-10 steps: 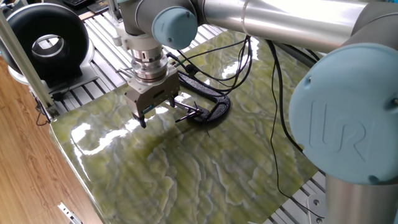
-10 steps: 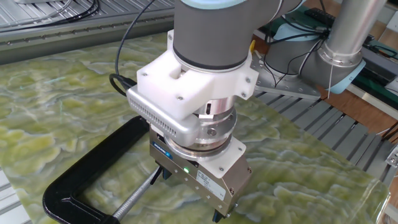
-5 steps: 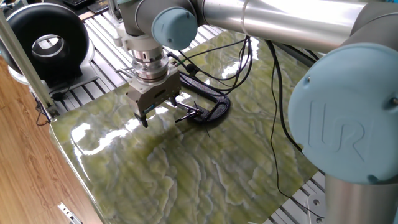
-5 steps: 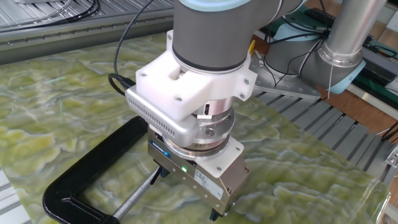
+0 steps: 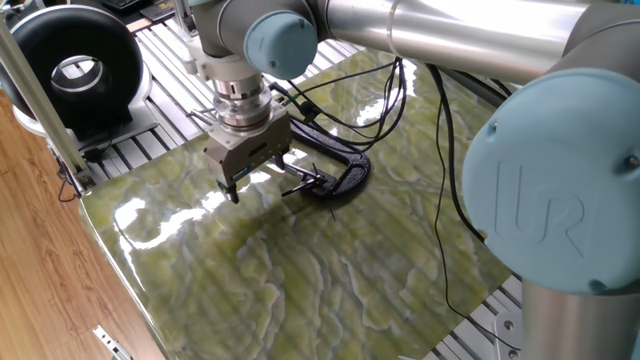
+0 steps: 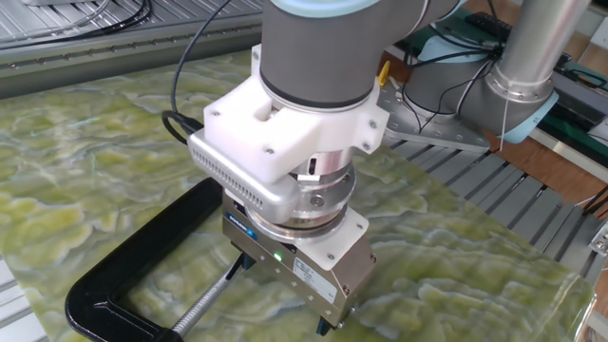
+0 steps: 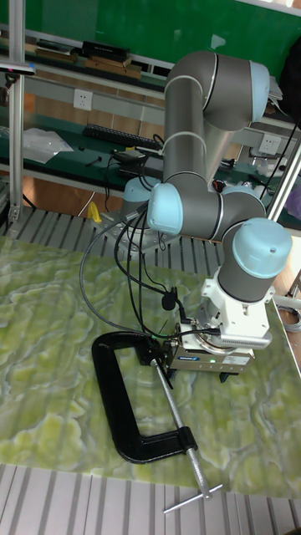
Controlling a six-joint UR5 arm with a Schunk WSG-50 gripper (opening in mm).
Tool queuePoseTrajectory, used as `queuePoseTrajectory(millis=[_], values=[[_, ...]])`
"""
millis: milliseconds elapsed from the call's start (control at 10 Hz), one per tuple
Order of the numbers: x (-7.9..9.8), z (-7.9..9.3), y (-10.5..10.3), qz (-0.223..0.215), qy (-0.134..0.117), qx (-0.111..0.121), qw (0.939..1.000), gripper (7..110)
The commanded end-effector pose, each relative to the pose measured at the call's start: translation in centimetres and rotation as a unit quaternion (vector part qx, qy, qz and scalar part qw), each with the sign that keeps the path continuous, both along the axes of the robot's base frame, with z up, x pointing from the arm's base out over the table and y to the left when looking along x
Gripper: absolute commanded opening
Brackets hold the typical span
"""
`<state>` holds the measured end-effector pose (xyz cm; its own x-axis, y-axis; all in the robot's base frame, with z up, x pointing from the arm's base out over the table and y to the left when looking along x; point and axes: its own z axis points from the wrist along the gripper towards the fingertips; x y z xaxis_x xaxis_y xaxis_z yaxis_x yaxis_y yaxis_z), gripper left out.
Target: Turn the hands of a clock
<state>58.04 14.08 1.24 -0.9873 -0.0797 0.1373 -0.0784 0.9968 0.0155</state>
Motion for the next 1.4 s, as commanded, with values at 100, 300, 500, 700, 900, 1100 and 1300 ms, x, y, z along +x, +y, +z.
queuePoseTrajectory(millis=[100,300,500,700,900,1100,1300], values=[[0.3,0.1,-0.2,-0.003,0.000,0.005,1.0000,7],[0.4,0.2,-0.5,-0.002,0.000,0.003,1.0000,7],[0.4,0.1,-0.7,-0.002,0.000,0.000,1.0000,7],[0.5,0.1,-1.1,0.001,0.000,0.000,1.0000,7],[0.5,0.1,-1.4,-0.004,0.000,-0.005,1.0000,7],[0.4,0.3,-2.4,-0.008,0.002,-0.024,0.9997,7],[0.4,0.6,-2.6,-0.005,0.002,-0.026,0.9997,7]])
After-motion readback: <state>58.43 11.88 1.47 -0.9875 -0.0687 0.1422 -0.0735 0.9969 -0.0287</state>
